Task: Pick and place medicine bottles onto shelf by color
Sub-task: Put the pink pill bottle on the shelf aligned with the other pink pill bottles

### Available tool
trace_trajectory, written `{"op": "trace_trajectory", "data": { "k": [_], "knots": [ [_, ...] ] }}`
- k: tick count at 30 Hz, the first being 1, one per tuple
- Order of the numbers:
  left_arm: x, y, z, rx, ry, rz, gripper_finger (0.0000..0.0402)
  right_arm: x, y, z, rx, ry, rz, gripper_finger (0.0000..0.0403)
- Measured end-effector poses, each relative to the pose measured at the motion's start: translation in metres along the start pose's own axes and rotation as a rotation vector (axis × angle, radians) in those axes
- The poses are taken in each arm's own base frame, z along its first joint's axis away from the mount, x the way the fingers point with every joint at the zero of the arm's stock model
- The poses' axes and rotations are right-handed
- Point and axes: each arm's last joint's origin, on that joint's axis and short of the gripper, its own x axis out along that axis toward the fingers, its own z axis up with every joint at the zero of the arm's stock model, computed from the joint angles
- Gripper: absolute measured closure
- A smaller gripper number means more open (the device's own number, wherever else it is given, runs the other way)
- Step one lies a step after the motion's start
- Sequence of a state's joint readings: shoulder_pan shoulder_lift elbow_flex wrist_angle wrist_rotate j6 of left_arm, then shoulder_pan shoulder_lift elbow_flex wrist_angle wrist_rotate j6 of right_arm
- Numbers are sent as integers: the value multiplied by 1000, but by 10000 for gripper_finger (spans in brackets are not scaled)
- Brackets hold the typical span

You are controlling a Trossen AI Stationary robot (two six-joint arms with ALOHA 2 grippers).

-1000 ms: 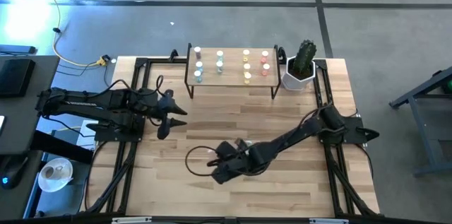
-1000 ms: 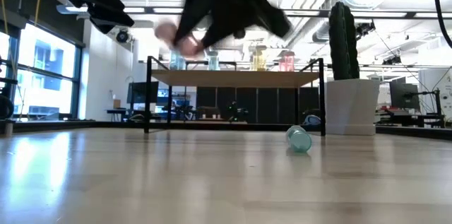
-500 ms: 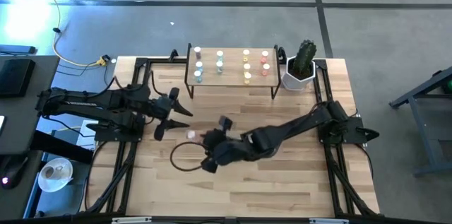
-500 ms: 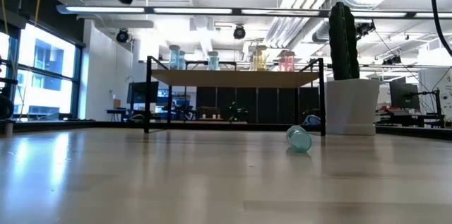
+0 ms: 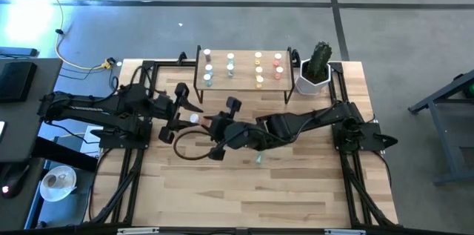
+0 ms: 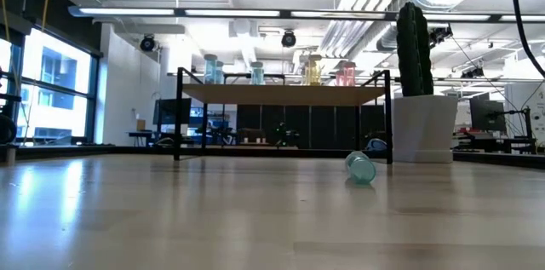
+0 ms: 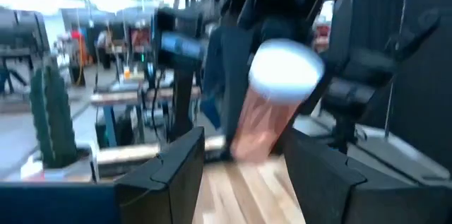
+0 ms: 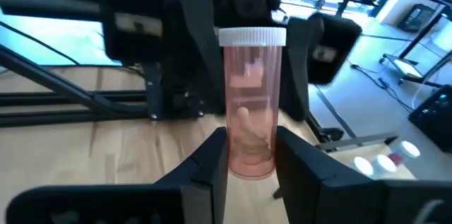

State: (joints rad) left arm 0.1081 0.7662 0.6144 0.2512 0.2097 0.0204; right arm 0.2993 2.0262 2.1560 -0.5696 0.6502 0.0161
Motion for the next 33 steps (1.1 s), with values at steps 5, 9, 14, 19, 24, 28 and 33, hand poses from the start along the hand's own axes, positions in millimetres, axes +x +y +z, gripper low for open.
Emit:
{"op": "trace_trajectory", "data": {
  "k": [5,9,14,19,24,28,33],
  "knots": [
    [0,0,4,10,-38,-8,218,-1,0,0,2,5,-5,318],
    [4,0,0,1,-20,-8,218,-1,0,1,30,-1,-4,318],
    [10,2,0,3,-50,-14,218,0,-1,3,48,-22,-9,318],
    [14,3,1,15,-75,-11,218,0,-2,3,55,-23,-10,318],
    [14,3,1,17,-82,-4,223,2,-4,3,54,-23,-12,318],
    [14,3,1,20,-82,-4,246,4,-7,3,54,-21,-18,318],
    [14,3,1,46,-81,-3,283,5,-7,3,57,-20,-21,318]
  ]
}}
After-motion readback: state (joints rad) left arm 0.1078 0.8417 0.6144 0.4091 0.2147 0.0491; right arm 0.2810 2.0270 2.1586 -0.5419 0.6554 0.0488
